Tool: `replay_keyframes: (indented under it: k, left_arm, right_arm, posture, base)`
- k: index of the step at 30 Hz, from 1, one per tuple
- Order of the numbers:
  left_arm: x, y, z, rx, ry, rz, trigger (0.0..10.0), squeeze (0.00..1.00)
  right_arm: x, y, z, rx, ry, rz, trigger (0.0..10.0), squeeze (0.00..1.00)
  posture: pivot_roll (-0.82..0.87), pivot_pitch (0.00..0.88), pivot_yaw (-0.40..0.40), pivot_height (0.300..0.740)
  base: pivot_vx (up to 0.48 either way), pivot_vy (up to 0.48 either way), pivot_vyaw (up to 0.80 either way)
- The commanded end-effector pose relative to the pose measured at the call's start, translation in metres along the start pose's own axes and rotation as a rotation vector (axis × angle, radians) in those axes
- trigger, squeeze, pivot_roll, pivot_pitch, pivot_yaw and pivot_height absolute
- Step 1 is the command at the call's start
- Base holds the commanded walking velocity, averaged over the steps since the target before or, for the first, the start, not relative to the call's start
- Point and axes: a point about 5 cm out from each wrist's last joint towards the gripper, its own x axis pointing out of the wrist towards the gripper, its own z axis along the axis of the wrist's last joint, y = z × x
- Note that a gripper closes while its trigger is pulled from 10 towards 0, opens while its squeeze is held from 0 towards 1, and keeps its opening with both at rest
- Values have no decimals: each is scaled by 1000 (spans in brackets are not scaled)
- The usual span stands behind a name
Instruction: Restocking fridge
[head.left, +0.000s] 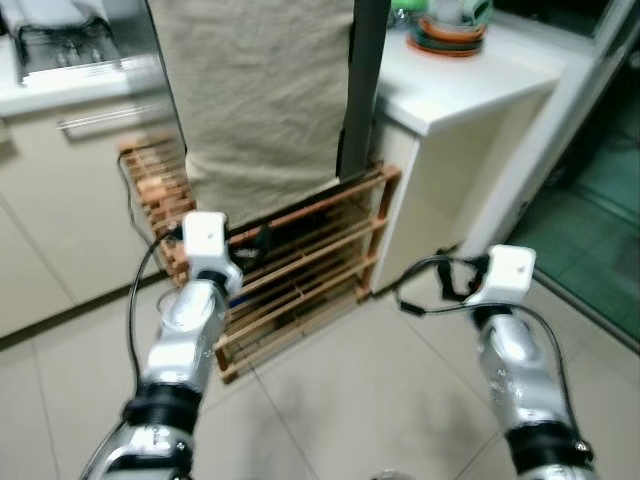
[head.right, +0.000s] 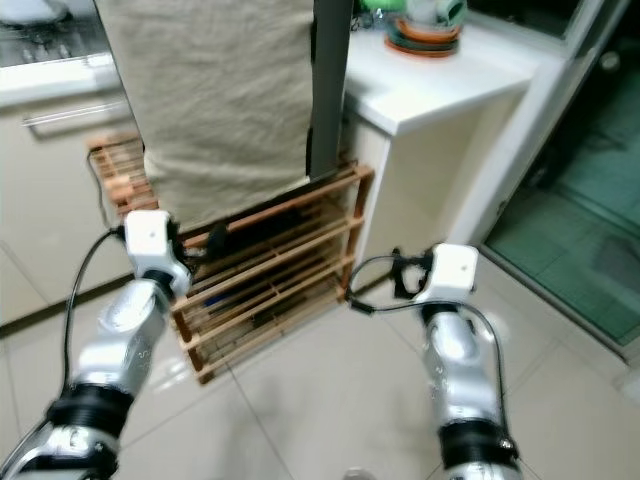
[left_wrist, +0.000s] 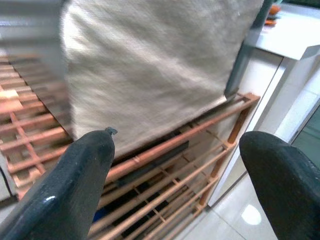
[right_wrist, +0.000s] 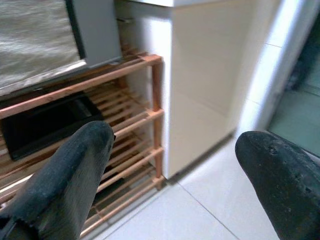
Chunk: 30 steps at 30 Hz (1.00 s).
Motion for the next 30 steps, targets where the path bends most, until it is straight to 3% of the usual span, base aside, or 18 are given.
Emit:
replay_keyframes:
  k: [1,8,10,13,15,17,22,30]
  left_arm:
    - [5,-11,5,-3,-13,-24,10000,0]
    - [2,-5,6,6,-30,3,10000,0]
    - [-2,-11,5,5,-52,-25,10000,0]
    - [-10,-28,17,-26,-156,-89,10000,0]
    - [-10,-28,17,-26,-156,-89,10000,0]
    - [-3,-27,38,-24,-230,-72,10000,0]
    - [2,-32,45,-10,-236,-97,10000,0]
    - [-3,-35,47,-44,-262,-108,10000,0]
  right_arm:
    - [0,-8,6,-18,-22,-20,10000,0]
    - [2,-6,8,-17,-31,-14,10000,0]
    - [4,-4,11,-20,-47,-10,10000,0]
    - [5,-2,23,-28,-125,-28,10000,0]
    - [5,-2,23,-28,-125,-28,10000,0]
    - [11,5,39,-37,-190,-17,10000,0]
    - [18,16,47,-34,-208,19,10000,0]
    - [19,18,45,-47,-201,24,10000,0]
  posture:
    - [-63,0,-4,740]
    - [-52,0,-3,740]
    - [-52,0,-3,740]
    - [-52,0,-4,740]
    - [-52,0,-4,740]
    - [-45,0,-18,740]
    - [-44,0,-21,740]
    - [-47,0,-19,740]
  base:
    - [0,480,-738]
    - [0,480,-738]
    - [0,480,-738]
    - [0,480,-740]
    - [0,480,-744]
    - [0,480,-744]
    - [0,480,-741]
    - [0,480,-738]
